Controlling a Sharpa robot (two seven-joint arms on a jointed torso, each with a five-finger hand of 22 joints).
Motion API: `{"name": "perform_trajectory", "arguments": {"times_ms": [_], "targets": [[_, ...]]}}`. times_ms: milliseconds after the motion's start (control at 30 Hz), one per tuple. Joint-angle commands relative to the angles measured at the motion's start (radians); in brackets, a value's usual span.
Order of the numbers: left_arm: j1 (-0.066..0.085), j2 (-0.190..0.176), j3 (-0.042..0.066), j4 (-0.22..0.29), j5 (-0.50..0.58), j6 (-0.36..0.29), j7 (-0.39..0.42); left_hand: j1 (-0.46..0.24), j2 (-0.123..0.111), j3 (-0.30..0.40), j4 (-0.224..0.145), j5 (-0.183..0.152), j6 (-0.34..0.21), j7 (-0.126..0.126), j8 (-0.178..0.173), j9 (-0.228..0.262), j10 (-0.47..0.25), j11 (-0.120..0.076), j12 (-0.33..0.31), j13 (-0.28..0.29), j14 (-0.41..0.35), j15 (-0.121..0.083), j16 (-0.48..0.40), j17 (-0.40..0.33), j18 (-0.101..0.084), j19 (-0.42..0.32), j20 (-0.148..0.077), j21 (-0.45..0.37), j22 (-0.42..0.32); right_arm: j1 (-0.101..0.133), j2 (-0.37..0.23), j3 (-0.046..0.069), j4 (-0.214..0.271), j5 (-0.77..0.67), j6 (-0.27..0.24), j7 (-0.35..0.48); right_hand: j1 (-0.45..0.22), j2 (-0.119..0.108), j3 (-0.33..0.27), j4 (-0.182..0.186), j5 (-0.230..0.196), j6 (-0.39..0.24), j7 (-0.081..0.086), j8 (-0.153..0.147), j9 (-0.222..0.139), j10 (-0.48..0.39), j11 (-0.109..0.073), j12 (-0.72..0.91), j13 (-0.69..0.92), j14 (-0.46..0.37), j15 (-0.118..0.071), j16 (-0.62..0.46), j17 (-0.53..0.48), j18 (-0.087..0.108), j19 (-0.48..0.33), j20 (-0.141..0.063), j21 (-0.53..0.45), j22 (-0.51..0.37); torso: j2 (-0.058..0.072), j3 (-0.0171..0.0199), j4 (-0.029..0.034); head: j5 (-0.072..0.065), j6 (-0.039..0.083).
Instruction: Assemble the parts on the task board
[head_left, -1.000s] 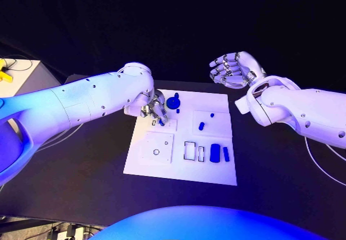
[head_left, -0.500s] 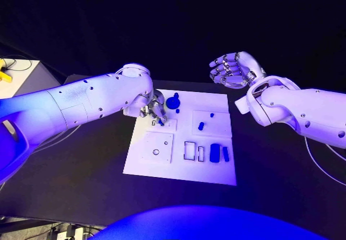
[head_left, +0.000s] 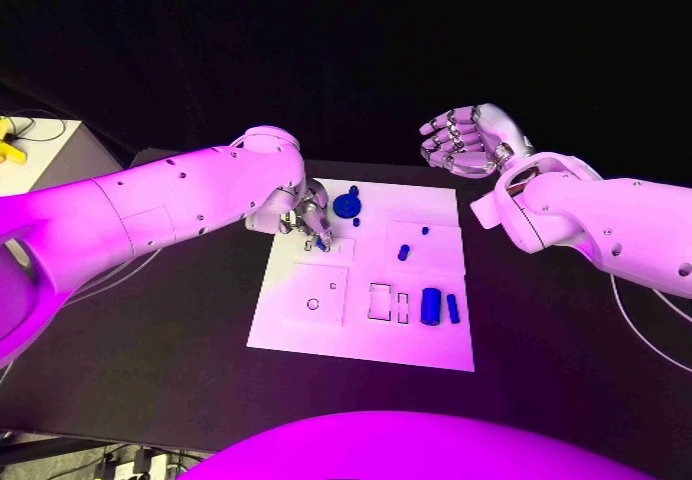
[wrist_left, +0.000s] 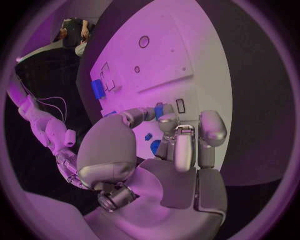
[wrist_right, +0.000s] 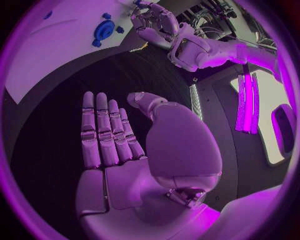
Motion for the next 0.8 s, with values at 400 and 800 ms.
{"name": "perform_trajectory", "arguments": {"times_ms": [400,800], "targets": [[0.000,0.006,0.000,-0.002,0.033,0.010,0.001,0.011,0.021,0.189,-0.195,0.005,0.022,-0.017,0.003,0.001,0.007,-0.002,0.004,0.002,0.085,-0.003,0.003,0.201,-0.011,0.007,-0.004,0.007,0.002,-0.001,0.001,0.000,-0.001,-0.002,0.014,0.011,-0.013,-0.001,-0.002,-0.007,0.003,-0.006,0.044,0.004,-0.002,0.000,0.009,-0.004,-0.002,-0.002,0.007,-0.004,-0.002,0.010,0.000,0.007,-0.007,-0.003,0.001,0.0011,-0.0004,-0.001,0.000],[-0.001,0.009,0.000,0.003,0.023,-0.033,0.006,0.011,0.021,0.189,-0.195,0.005,0.023,-0.017,0.002,0.001,0.008,-0.003,0.005,0.004,0.084,-0.003,0.002,0.200,-0.012,0.009,-0.004,0.009,0.006,-0.002,0.001,0.000,-0.001,-0.002,0.014,0.011,-0.013,-0.001,-0.002,-0.007,0.003,-0.006,0.044,0.004,-0.002,0.000,0.009,-0.004,-0.002,-0.002,0.007,-0.004,-0.002,0.010,0.000,0.007,-0.007,-0.003,0.001,0.0004,-0.0008,0.000,0.000]]}}
